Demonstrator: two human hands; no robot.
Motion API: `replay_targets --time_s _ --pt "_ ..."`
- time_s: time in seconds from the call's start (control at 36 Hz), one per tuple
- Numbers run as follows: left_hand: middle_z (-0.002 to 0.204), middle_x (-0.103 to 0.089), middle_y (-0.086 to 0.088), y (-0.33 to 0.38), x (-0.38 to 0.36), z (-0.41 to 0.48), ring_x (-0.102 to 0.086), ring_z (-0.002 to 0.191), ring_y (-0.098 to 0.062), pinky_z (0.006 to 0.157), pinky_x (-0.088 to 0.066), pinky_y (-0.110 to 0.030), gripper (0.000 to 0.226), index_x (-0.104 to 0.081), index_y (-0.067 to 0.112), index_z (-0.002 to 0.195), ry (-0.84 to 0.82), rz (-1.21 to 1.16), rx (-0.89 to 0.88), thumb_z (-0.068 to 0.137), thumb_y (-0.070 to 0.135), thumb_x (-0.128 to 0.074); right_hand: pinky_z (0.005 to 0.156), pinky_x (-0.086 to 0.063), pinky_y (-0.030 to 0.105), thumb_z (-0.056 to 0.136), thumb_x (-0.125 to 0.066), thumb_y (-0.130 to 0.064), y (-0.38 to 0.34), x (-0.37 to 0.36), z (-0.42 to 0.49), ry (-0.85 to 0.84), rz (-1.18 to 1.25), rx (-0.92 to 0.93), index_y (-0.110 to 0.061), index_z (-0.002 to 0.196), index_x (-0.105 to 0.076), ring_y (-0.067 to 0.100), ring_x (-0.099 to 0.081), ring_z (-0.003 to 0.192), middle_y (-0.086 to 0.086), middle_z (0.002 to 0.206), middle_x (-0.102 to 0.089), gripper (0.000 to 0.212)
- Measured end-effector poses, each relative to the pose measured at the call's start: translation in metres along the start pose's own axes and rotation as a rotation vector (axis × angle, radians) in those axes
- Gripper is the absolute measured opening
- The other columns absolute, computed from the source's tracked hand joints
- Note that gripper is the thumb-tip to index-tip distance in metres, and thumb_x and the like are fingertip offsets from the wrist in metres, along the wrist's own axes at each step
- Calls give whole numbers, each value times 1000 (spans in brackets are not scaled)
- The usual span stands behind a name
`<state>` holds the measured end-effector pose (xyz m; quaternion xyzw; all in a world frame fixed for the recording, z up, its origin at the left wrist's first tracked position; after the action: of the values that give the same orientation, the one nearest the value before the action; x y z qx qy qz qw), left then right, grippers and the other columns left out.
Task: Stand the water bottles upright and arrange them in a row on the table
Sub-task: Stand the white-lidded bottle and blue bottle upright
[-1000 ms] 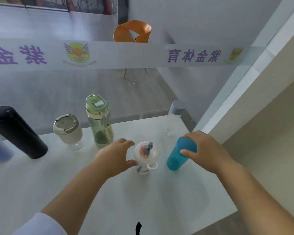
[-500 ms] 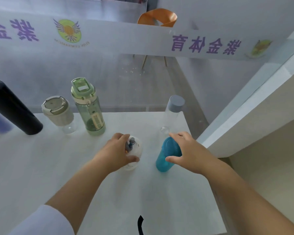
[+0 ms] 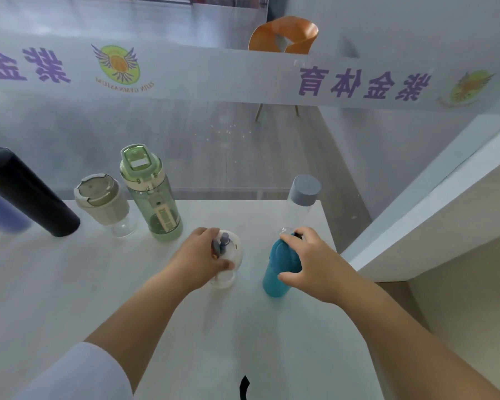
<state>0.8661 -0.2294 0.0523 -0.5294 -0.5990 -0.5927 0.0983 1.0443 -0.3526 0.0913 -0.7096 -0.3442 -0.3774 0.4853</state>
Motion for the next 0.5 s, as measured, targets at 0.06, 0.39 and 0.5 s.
replay_targets --time_s 0.06,0.39,0.5 --pt "109 -48 1 0 2 8 -49 92 -20 84 -42 -30 43 -52 21 99 8 -5 6 66 29 -78 102 -43 35 81 -64 -33 -2 2 9 -5 -9 3 -21 145 -31 24 -43 123 3 143 -30 73" --pt "112 -44 3 4 24 55 -46 96 -18 83 -35 -26 54 -53 11 116 79 -45 -4 70 24 -78 104 -40 37 84 -59 -28 -11 15 66 -37 -38 -2 -18 146 -28 26 -38 126 5 146 -24 71" --pt "108 -42 5 5 29 67 -46 95 -18 80 -36 -27 48 -55 12 112 117 -58 -3 70 21 -77 104 -40 36 85 -57 -26 -13 21 83 -54 -34 -27 -18 147 -25 28 -37 126 4 149 -20 70"
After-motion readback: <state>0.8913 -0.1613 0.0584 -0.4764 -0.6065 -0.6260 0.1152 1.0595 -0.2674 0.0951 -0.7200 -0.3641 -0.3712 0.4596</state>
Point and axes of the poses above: each hand's wrist, its own z-axis towards the middle knuckle, its own x-axis out of the back of the hand, y = z × x, the point moved 3 cm from there along z, towards the middle knuckle
